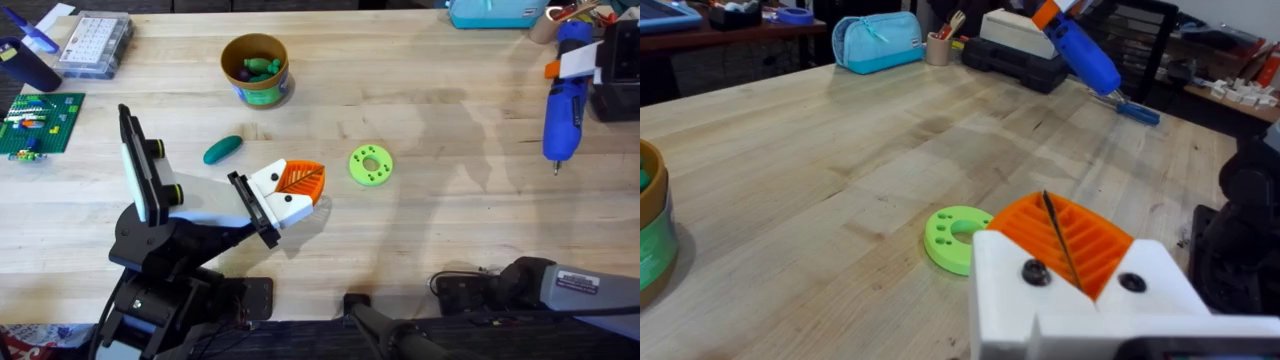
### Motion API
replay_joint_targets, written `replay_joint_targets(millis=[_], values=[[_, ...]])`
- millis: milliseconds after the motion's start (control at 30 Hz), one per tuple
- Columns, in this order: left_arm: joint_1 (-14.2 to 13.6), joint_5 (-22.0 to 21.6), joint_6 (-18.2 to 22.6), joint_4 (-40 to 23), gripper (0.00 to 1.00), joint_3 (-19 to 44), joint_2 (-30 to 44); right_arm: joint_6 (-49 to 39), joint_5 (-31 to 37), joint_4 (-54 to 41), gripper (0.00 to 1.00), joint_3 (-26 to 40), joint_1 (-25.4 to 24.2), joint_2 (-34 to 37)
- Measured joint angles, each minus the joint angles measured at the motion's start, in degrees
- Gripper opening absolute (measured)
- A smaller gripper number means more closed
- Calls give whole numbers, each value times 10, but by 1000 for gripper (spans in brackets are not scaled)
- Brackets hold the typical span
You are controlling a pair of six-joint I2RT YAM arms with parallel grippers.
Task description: Pick up the gripper from the table and insert it into the empty holder that is missing its gripper. Then pick up a screw, insert it into the mounting hole, and use the screwdriver to tighten it. Finally, clean up the table by picking up the vegetable and placing it into the bucket.
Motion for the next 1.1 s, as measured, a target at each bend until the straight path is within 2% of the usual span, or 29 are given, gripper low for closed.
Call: replay_joint_targets(millis=[133, 267, 433, 600, 1100], values=[[0, 0, -1, -6, 14, 0, 0, 0, -1, 0, 51, -1, 2, 3], [0, 0, -2, -6, 14, 0, 0, 4, -30, 30, 51, -5, 11, 6], [0, 0, -2, -6, 14, 0, 0, 35, -71, 105, 51, -6, 41, 6], [0, 0, -2, -6, 14, 0, 0, 68, -84, 129, 51, -7, 75, -15], [0, 0, -2, -8, 14, 0, 0, 107, -90, 115, 51, -14, 83, -258]])
